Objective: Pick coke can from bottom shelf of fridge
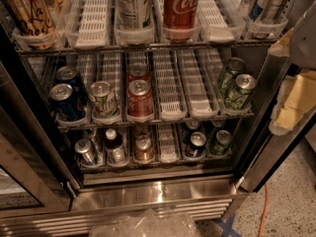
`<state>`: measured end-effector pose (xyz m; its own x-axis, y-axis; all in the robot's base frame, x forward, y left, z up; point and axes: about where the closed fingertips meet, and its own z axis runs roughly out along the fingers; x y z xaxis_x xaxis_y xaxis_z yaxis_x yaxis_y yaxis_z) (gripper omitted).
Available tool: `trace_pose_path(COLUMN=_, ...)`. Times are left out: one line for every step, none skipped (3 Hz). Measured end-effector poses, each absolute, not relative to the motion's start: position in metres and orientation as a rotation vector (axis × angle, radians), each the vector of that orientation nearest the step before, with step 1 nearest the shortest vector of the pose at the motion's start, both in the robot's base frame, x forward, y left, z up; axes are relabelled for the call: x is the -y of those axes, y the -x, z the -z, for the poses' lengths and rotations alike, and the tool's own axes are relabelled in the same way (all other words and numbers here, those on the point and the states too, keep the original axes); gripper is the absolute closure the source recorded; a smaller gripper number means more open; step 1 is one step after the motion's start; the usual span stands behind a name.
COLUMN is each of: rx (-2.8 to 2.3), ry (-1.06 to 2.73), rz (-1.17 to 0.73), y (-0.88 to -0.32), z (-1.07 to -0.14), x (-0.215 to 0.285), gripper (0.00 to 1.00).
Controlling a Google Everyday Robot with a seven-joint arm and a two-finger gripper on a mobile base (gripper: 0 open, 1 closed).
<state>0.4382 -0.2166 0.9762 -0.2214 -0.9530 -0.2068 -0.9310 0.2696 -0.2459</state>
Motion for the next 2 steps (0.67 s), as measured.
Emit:
trace_pose_path(rx=-2.231, ry=1.725, rz=0.099, y=-0.4382, z=-0.9763, x=0.2166, gripper=0.00)
trace_pose_path(rx=-2.176, ry=1.723, rz=-0.015, y=-0.4351, z=-0.9776, x=0.2097, gripper=0.00)
